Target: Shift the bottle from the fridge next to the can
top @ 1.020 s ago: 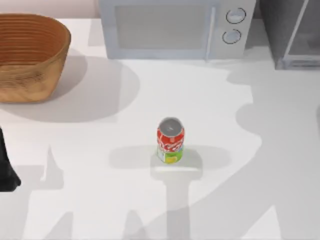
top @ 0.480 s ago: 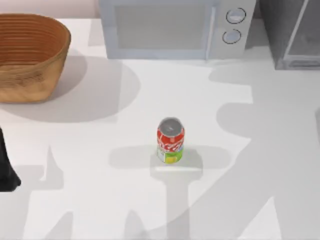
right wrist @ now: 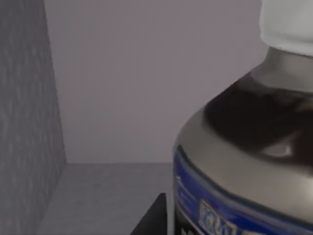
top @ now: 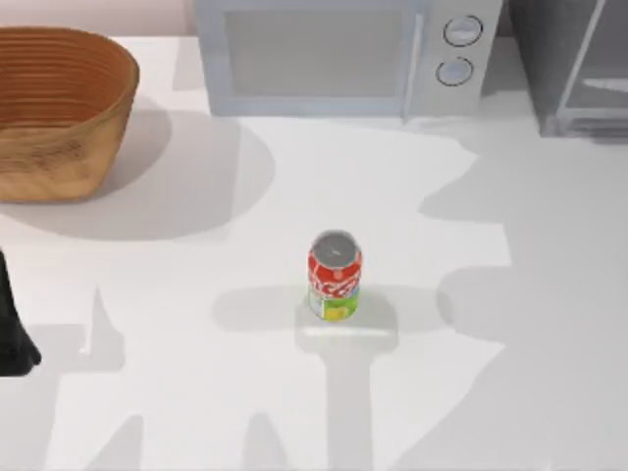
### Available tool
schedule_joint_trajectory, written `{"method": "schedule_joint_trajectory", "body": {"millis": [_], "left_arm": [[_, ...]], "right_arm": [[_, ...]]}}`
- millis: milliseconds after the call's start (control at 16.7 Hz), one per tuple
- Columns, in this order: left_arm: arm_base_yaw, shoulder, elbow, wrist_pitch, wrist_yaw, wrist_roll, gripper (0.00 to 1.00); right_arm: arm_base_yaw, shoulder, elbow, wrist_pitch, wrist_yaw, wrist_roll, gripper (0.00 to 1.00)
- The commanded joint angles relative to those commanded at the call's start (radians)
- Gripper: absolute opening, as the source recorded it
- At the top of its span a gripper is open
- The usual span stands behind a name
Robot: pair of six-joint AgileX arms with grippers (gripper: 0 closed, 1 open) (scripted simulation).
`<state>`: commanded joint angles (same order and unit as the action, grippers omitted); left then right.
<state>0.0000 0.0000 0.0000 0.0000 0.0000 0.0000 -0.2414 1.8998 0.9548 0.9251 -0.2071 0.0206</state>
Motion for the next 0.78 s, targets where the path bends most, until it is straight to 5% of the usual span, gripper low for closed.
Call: {"method": "schedule_joint_trajectory", "body": {"millis": [360, 780], "left_arm": [[0.0, 0.0, 0.0, 0.0, 0.0, 0.0, 1.0], [0.0, 0.0, 0.0, 0.0, 0.0, 0.0, 1.0]], "right_arm": [[-0.038, -0.213, -0.294, 0.092, -0.043, 0.0, 0.0], [-0.023, -0.216, -0.31, 0.107, -0.033, 0.002, 0.0]]}}
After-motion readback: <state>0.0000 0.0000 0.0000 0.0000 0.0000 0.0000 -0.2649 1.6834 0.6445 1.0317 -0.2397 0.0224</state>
